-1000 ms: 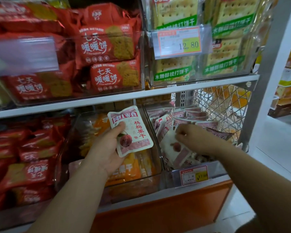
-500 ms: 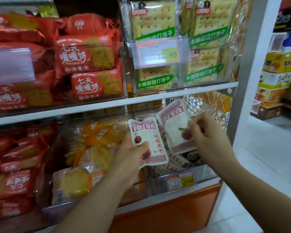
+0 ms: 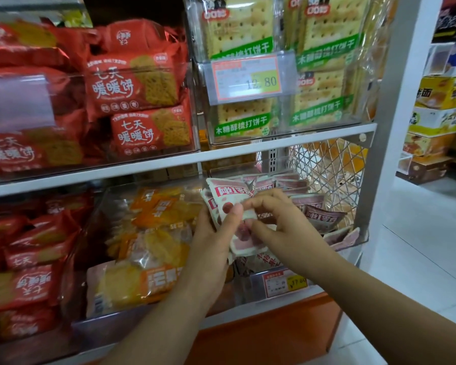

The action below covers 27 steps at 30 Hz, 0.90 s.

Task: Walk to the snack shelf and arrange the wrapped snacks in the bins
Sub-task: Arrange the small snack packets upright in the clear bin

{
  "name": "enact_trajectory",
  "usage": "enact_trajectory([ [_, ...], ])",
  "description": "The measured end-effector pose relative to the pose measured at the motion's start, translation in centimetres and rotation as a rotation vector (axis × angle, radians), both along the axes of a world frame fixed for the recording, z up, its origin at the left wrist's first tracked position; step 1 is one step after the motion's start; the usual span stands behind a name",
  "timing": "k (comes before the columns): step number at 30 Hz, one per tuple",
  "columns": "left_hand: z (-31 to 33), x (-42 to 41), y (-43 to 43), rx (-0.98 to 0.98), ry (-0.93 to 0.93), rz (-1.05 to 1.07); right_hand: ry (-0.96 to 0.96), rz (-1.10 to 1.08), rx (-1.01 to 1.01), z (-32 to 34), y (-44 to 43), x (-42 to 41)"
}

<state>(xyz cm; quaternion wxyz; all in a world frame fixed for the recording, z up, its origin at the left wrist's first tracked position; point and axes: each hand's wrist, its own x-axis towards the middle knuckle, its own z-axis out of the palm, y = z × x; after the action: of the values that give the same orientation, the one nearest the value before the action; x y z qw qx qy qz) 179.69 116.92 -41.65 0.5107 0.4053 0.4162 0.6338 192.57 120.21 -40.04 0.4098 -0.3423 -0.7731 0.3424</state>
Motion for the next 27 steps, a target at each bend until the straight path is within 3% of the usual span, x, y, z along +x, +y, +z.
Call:
enact_trajectory([
  [2,-0.2,-0.3,0.2,-0.026,0.054,0.099,-0.048,0.013,0.046,0.3,0.2,0.2],
  [6,0.5,-2.1,1.0,-0.054,0.089,0.219,0.029,-0.091,-0.102,1.5,2.0,2.2],
  [8,1.1,-3.2,1.1,-0.052,0.070,0.269,-0.271,-0.179,-0.001,1.0,3.5,3.3],
  [11,1.4,-4.4,1.3,-0.094,-0.052,0.270,-0.806,-0.143,0.091,-0.8,4.4,2.8],
  [15,1.4,-4.8,1.2,-0.121,-0.106,0.241,-1.017,-0.173,0.212,-2.0,4.7,0.4],
  [18,1.3,-4.6,0.9,-0.114,-0.067,0.227,-1.107,-0.118,0.164,-2.8,5.0,-1.0],
  [22,1.1,-5.0,0.7,-0.091,0.014,0.247,-0.999,-0.098,0.093,-2.0,5.3,-0.9],
  [27,0.7,-5.6,0.6,-0.049,0.172,0.313,-0.461,-0.120,-0.149,0.9,4.5,2.8],
])
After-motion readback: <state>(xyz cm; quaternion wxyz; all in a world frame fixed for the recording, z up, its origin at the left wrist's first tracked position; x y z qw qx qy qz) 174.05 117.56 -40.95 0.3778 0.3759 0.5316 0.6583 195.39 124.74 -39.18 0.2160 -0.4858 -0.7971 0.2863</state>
